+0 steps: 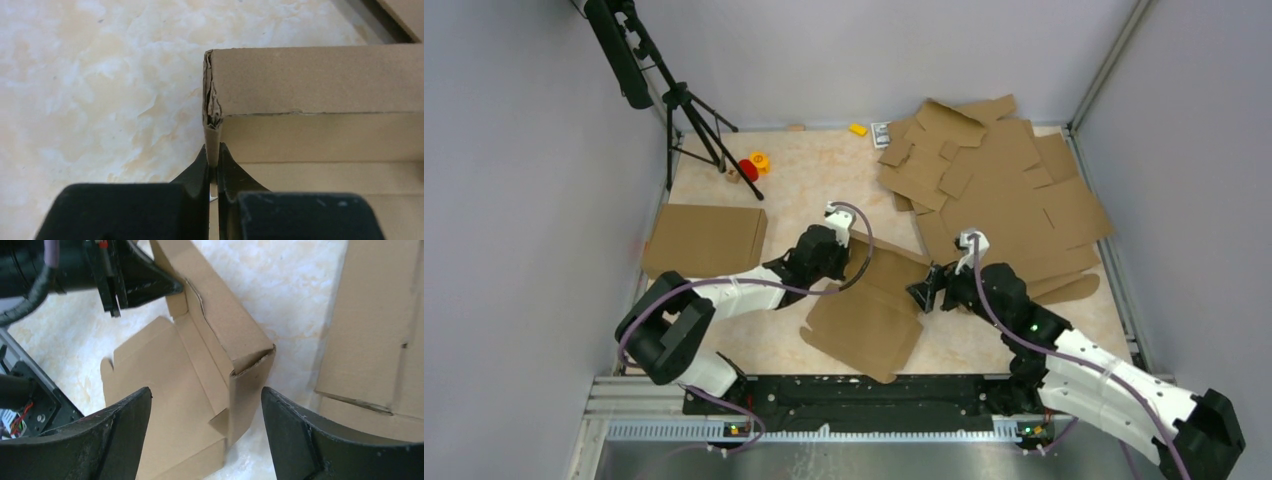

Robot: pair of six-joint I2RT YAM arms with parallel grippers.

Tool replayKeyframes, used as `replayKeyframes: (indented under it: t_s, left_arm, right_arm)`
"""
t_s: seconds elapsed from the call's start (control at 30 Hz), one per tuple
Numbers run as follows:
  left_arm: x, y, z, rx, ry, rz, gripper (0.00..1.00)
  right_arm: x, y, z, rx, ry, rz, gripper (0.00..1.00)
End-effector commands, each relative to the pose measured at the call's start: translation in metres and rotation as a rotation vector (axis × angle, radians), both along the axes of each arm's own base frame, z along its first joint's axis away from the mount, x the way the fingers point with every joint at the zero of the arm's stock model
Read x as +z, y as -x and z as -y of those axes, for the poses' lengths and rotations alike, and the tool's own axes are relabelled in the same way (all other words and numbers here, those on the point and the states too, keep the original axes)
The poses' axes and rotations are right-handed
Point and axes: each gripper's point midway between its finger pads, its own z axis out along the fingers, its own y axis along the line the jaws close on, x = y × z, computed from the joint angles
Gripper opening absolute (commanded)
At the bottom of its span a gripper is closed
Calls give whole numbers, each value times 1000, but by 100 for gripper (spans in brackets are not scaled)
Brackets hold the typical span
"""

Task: Fold the paper box
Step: Fold the paper box at the center of the board.

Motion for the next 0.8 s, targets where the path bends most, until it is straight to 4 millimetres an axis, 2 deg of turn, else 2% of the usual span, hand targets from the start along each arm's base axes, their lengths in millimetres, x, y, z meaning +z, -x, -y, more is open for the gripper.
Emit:
replayKeyframes:
  t_s: [0.0,0.1,0.2,0.4,0.53,0.67,0.77]
  left_arm:
    - [5,-4,-23,97,-37,40,0]
    - [5,-4,-31,134,-83,5,0]
    - [5,-2,-35,146,-104,-16,0]
    - [-2,-1,-50,187,-209,-63,0]
    - [-4,-1,-51,197,-222,-77,0]
    - [0,1,-47,188,-209,-96,0]
    - [2,1,-46,187,-199,-89,0]
  right_arm:
    - [24,-10,19,-126,-42,57,78]
    - [12,-12,30,-190,-12,20,75]
    - [4,-12,29,-193,4,-5,75]
    - [0,-21,34,-271,8,-30,76]
    - [-3,-26,34,-306,4,-60,75]
    - [-11,-29,24,-283,10,-95,64]
    - [-12,-31,10,-235,-9,-102,63]
